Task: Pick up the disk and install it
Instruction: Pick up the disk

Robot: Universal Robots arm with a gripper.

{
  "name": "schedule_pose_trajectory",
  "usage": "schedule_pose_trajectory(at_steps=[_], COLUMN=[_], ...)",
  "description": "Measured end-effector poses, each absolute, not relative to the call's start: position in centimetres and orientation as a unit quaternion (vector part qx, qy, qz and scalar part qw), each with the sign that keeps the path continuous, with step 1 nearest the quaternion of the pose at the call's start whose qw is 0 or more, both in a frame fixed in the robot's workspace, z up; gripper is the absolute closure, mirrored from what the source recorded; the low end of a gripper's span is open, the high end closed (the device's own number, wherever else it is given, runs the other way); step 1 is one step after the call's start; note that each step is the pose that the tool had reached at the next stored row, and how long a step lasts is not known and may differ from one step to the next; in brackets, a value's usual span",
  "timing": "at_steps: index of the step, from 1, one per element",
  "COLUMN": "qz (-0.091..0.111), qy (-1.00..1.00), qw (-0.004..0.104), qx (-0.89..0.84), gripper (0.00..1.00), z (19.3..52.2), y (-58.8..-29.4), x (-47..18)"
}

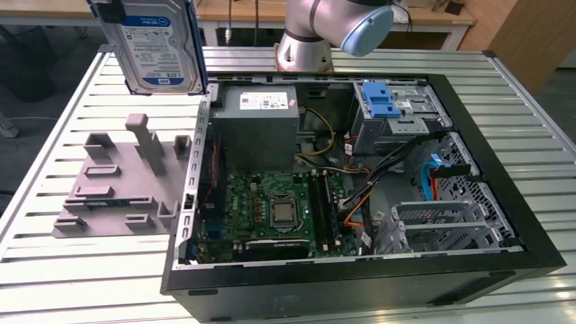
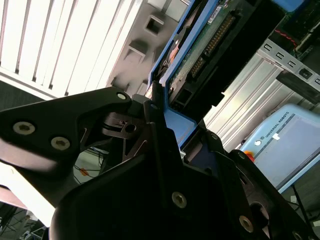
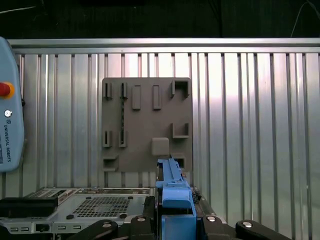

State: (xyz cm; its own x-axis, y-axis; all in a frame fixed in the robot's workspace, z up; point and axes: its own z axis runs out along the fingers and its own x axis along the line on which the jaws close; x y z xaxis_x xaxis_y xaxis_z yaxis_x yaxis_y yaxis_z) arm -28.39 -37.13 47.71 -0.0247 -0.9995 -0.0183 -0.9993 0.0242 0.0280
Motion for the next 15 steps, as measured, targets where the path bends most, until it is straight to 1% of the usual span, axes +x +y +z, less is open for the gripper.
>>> schedule_pose_trajectory(at_steps=[15], qz=[-0.016], qy=[-0.716], qw=[0.003], qx=[0.698], gripper=[0.64], z=[47.71], y=[-37.13], x=[-27.83])
